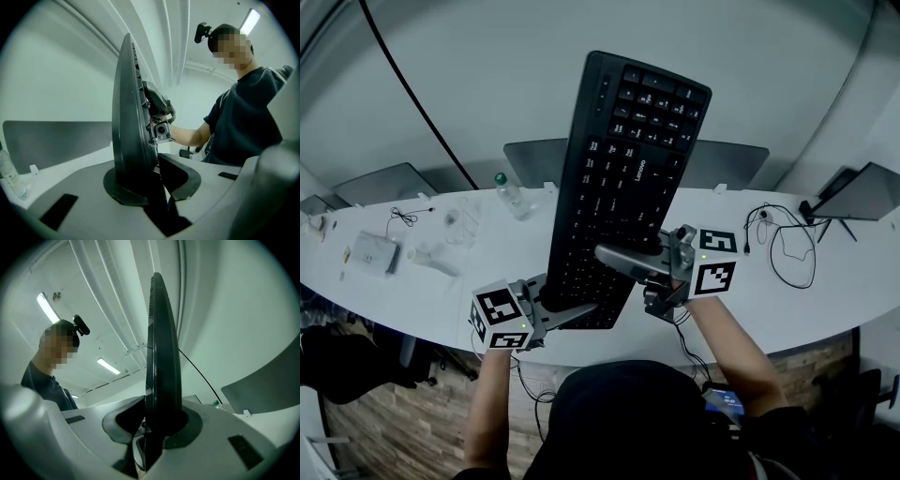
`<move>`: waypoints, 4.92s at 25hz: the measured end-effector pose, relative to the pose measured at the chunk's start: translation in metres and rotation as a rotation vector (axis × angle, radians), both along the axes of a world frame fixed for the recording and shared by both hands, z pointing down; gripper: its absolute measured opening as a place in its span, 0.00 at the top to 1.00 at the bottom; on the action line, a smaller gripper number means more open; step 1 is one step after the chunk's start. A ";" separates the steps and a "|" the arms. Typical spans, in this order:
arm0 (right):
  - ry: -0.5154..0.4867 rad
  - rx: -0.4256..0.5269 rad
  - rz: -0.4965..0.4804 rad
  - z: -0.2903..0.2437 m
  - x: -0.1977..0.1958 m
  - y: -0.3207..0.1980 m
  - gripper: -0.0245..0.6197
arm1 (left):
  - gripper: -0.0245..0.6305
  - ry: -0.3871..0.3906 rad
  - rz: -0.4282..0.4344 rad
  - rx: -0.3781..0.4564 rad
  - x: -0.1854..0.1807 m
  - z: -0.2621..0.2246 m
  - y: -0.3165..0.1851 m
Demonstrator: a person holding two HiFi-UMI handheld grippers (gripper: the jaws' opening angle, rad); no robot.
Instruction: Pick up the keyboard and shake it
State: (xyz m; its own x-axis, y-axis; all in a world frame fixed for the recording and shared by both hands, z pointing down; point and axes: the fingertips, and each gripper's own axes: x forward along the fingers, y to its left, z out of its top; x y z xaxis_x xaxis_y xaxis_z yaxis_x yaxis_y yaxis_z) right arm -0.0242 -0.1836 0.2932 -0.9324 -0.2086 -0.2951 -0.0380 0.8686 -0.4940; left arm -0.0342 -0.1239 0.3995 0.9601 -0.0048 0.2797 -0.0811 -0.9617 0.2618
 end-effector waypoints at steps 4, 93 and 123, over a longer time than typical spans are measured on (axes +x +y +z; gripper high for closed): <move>0.026 0.001 0.020 0.004 0.004 -0.004 0.80 | 0.81 -0.038 -0.029 0.028 -0.003 0.003 -0.006; 1.655 1.125 0.287 0.118 0.009 -0.005 0.63 | 0.82 -1.195 -0.344 0.904 -0.093 0.052 -0.077; 1.745 1.120 0.339 0.135 0.018 -0.013 0.83 | 0.77 -1.198 -0.388 0.986 -0.080 0.033 -0.076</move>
State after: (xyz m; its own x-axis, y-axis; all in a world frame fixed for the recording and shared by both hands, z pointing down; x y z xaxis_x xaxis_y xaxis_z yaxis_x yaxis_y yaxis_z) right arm -0.0063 -0.1966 0.4283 -0.2869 -0.7866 0.5468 0.0431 0.5596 0.8276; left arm -0.1141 -0.1999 0.4327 0.0961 -0.8115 0.5764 -0.0420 -0.5819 -0.8122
